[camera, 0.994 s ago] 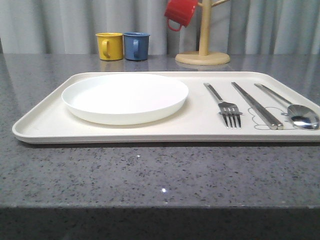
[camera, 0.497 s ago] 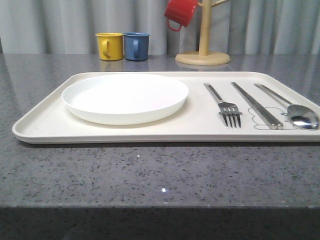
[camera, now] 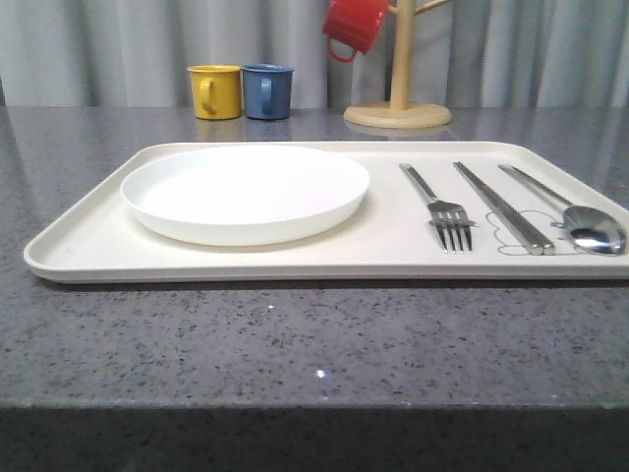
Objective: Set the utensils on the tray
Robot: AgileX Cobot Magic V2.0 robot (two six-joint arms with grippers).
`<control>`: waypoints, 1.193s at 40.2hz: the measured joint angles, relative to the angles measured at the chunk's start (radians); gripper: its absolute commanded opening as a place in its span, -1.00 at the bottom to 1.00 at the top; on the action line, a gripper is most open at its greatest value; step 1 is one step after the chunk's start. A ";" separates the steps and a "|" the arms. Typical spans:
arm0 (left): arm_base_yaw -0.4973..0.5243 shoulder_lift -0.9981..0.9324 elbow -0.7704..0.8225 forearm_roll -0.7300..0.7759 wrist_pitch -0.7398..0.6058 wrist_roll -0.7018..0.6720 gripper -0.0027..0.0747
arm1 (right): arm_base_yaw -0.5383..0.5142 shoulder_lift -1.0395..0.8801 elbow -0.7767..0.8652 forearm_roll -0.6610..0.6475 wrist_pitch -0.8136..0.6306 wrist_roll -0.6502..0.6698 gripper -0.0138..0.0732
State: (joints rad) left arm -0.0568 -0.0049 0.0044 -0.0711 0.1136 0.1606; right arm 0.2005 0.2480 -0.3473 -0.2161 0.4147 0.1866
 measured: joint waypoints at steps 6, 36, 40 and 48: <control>0.000 0.000 0.000 0.000 0.000 0.000 -0.98 | -0.063 -0.050 0.126 0.091 -0.158 -0.088 -0.83; 0.000 0.000 0.000 0.000 -0.004 0.000 -0.98 | -0.248 -0.257 0.375 0.254 -0.168 -0.187 -0.83; 0.000 0.000 0.000 0.000 -0.004 0.000 -0.98 | -0.248 -0.257 0.375 0.255 -0.168 -0.187 -0.83; 0.000 0.000 0.000 0.000 -0.004 0.000 -0.98 | -0.248 -0.257 0.375 0.255 -0.168 -0.187 -0.83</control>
State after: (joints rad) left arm -0.0568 -0.0049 0.0044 -0.0711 0.1101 0.1606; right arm -0.0471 -0.0091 0.0274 0.0386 0.2468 0.0000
